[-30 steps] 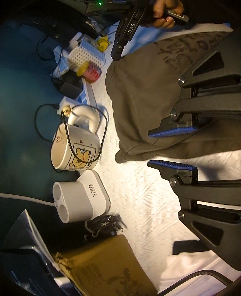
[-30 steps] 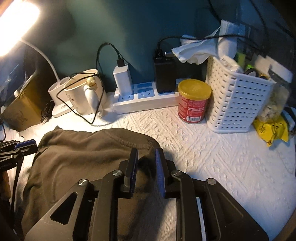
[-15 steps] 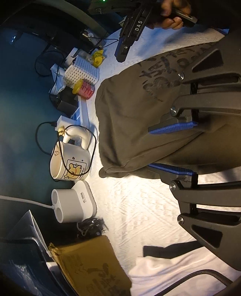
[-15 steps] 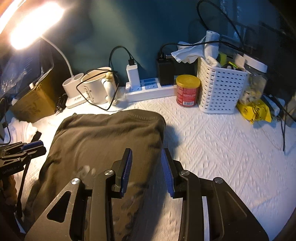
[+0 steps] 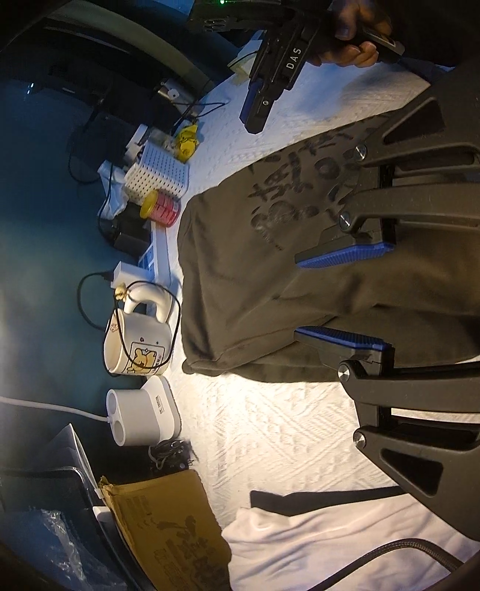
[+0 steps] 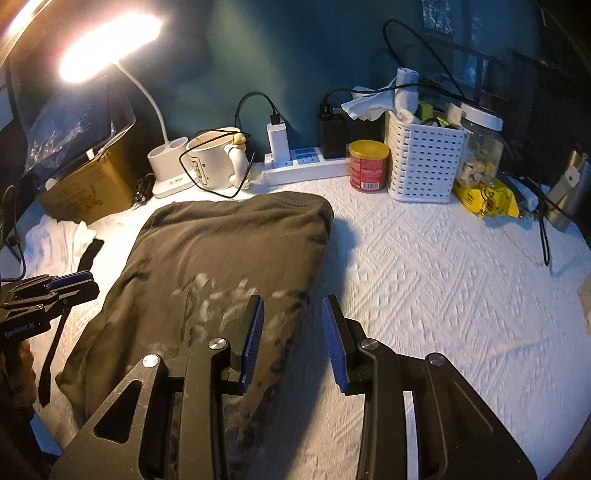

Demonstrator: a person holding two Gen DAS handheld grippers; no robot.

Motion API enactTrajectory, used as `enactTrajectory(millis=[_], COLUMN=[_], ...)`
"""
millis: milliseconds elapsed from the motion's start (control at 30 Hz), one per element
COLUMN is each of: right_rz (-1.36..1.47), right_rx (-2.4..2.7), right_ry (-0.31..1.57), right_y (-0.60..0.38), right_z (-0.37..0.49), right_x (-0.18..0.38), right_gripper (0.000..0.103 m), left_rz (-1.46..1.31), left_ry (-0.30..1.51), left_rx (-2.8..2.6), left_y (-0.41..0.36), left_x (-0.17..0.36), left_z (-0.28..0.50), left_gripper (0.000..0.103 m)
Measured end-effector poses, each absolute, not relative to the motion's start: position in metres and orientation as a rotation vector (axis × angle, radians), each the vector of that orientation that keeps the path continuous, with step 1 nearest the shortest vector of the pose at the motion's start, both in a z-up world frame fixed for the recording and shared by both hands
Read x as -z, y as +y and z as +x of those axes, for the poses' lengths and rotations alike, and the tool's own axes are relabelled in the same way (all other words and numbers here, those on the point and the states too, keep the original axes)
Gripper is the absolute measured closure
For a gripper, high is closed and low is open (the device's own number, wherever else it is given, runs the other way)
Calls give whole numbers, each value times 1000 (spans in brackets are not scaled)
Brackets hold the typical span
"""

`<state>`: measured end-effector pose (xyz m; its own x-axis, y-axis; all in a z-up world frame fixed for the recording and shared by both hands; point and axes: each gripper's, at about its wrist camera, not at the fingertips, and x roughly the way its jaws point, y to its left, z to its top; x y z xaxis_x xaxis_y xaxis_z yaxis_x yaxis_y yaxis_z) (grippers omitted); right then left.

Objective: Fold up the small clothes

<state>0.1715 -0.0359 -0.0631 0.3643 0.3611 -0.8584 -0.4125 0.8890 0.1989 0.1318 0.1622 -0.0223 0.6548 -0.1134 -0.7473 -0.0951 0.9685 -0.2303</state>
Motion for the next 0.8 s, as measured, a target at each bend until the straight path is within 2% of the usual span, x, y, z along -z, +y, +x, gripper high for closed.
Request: enactTrajectory(millis=[800], right_rz=[-68], right_rx=[-555], right_ry=[1122], right_y=[-46], right_z=[96], right_x=[66], right_gripper=[68], left_rz=[-271], left_ry=[886], left_rx=[21], left_y=[130], left_x=[39], left_z=[66], left_gripper=[70])
